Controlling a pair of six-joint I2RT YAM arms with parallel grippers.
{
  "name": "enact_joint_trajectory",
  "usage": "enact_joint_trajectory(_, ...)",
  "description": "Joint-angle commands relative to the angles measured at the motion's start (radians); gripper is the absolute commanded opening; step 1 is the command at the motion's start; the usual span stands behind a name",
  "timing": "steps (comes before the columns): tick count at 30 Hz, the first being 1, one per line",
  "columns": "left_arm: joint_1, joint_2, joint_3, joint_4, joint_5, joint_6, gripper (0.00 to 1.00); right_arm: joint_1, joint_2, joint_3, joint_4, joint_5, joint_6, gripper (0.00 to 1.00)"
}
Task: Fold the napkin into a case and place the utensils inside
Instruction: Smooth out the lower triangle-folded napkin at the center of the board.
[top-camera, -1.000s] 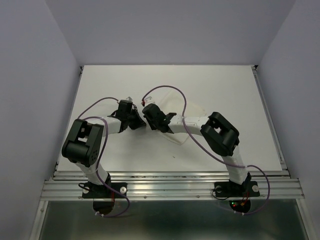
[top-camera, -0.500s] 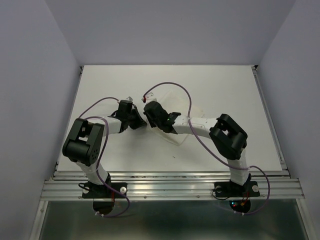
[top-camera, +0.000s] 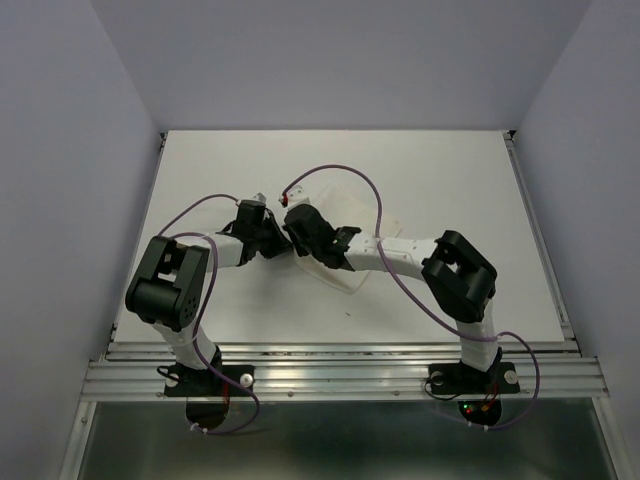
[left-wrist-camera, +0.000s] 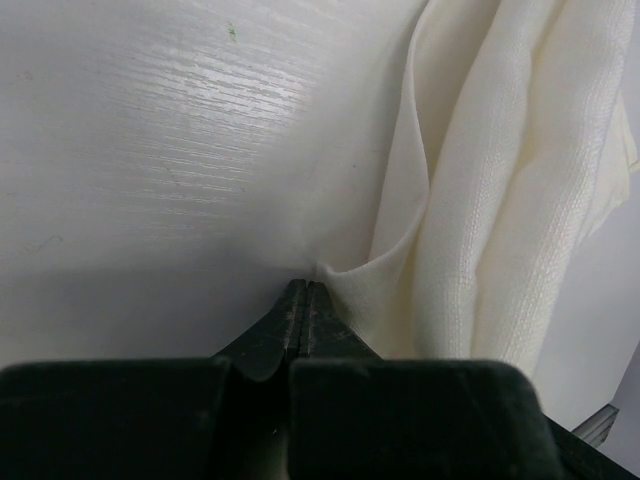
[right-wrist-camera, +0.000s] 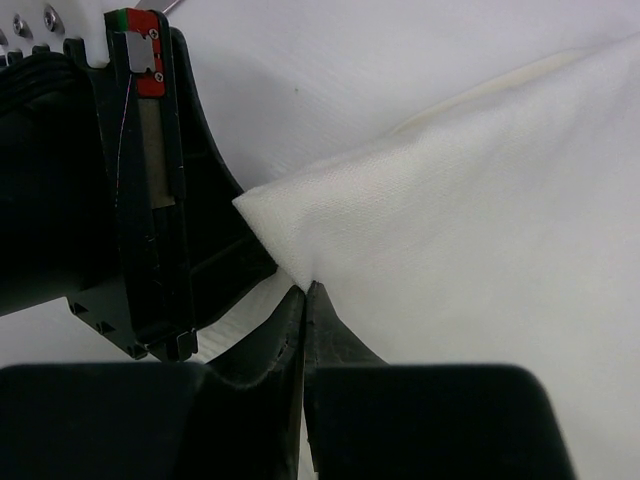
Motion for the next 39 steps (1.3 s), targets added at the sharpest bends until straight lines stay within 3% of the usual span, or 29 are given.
enact_joint_trajectory(1, 0.008, -0.027, -0.007, -0.065, -0.04, 0.01, 0.0, 0.006, -0.018, 0.038, 0.032, 0.024, 0.009, 0.03)
enact_joint_trajectory(7, 0.021, -0.147, -0.004, -0.198, -0.1, 0.019, 0.0, 0.006, -0.012, 0.038, 0.03, 0.035, 0.012, 0.03)
enact_joint_trajectory(14, 0.022, -0.241, -0.016, -0.243, -0.112, 0.027, 0.0, 0.006, 0.0, 0.051, 0.03, 0.018, 0.018, 0.03)
enact_joint_trajectory(27, 0.022, -0.13, -0.028, -0.042, 0.043, -0.027, 0.0, 0.006, -0.003, 0.055, 0.027, -0.002, 0.033, 0.04)
enact_joint_trajectory(39, 0.021, -0.011, -0.033, -0.013, 0.026, -0.039, 0.0, 0.006, -0.014, 0.06, 0.016, 0.0, 0.027, 0.04)
